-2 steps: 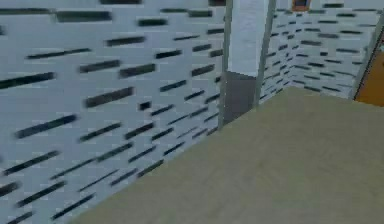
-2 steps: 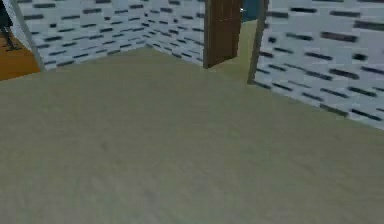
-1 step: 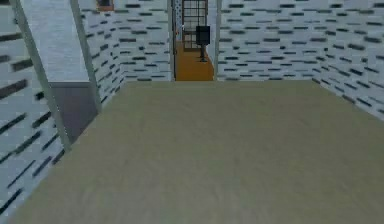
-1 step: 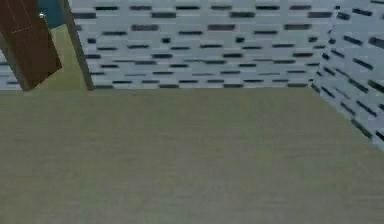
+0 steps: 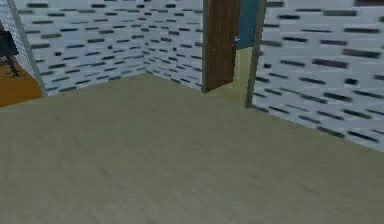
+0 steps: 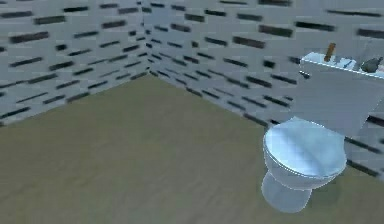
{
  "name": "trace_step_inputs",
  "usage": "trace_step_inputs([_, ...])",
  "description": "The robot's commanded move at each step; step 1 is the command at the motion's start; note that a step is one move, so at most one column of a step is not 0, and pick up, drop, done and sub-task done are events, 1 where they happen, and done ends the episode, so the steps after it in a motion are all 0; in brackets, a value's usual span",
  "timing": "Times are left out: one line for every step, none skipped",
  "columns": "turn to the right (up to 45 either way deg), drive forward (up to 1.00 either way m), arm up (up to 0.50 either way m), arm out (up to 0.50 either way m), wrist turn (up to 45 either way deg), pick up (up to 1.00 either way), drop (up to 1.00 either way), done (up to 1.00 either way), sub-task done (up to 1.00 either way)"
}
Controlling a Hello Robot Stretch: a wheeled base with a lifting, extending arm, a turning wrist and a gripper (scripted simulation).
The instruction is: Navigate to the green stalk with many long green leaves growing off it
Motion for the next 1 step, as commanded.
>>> trace_step_inputs([3.0, 0.00, 0.00, 0.00, 0.0, 0.00, 0.00, 0.00, 0.00])
